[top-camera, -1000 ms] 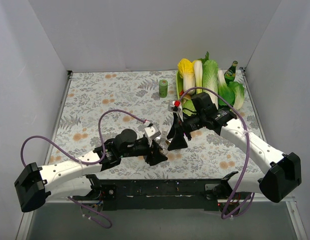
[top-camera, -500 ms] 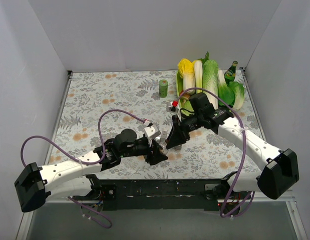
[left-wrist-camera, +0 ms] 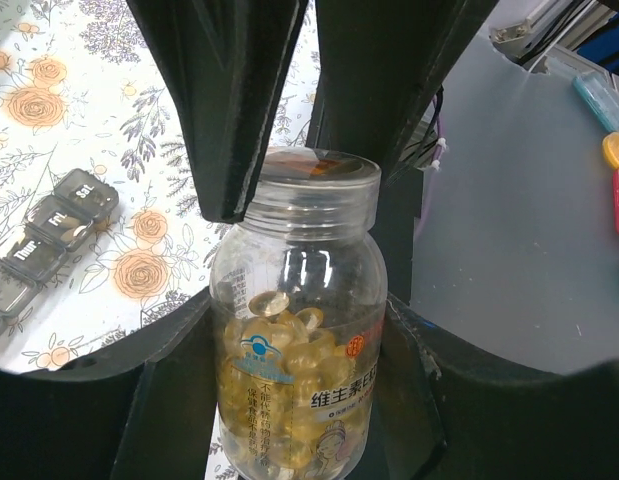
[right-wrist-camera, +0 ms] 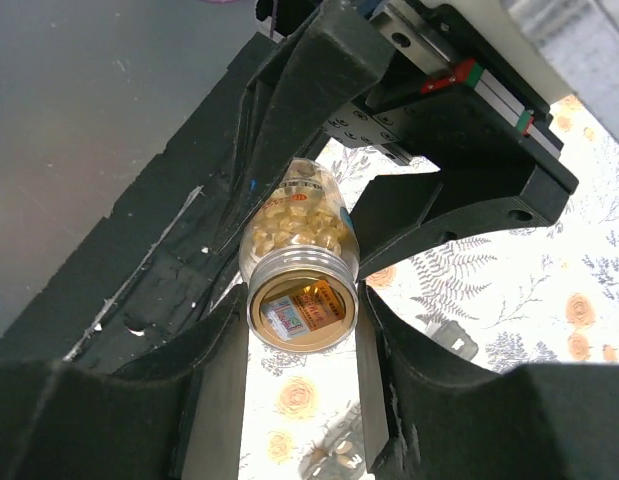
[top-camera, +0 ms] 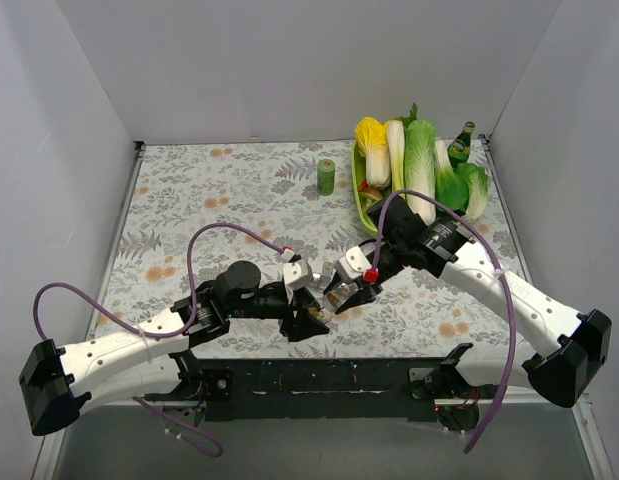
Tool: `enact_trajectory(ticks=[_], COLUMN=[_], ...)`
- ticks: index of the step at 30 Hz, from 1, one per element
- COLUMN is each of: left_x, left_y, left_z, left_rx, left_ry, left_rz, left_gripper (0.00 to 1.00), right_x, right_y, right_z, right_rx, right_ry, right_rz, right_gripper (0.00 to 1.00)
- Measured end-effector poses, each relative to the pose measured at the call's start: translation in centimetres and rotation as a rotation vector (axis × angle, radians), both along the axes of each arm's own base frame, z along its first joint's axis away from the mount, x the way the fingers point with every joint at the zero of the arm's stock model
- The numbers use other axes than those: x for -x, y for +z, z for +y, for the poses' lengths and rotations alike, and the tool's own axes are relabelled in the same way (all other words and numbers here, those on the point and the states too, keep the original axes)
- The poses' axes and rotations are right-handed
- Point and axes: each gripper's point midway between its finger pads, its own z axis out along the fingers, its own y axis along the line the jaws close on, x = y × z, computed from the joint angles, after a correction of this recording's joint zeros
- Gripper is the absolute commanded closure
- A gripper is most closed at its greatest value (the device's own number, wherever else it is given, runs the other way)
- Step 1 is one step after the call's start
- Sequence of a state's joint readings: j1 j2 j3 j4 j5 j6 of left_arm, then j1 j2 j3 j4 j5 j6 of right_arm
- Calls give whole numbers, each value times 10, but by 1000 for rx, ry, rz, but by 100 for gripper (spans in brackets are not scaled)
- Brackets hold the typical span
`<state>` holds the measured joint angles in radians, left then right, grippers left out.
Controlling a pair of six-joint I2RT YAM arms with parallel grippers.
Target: Sort the pills into containers
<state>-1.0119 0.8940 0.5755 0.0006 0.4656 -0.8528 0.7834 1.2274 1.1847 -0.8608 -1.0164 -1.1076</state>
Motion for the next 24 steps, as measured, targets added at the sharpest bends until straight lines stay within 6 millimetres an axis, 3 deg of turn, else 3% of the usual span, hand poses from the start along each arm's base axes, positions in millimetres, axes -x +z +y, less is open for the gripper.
enact_trajectory(ticks=[1,3,4,5,13,24], left_x=[0,0,-1,-1,-10,-22], left_y=[0,0,0,0,-2,-11], left_z=[0,0,0,0,1,2], left_rx=[1,1,0,0,-7,-21], left_ry=[0,1,6,13,74,152], left_rz=[0,3,3,7,27,41], left_gripper=[100,100,100,100,100,100], right_x=[0,0,-1,-1,-21,-31], right_y=[0,0,0,0,19,-3], right_z=[0,1,1,1,-2,0], right_rx=[-8,-4,1,14,38,155], right_ry=[10,6,-1,-17,-221,-413], right_rz=[-16,-16,-7,17,344,597], right_gripper=[66,38,14,8,8,22])
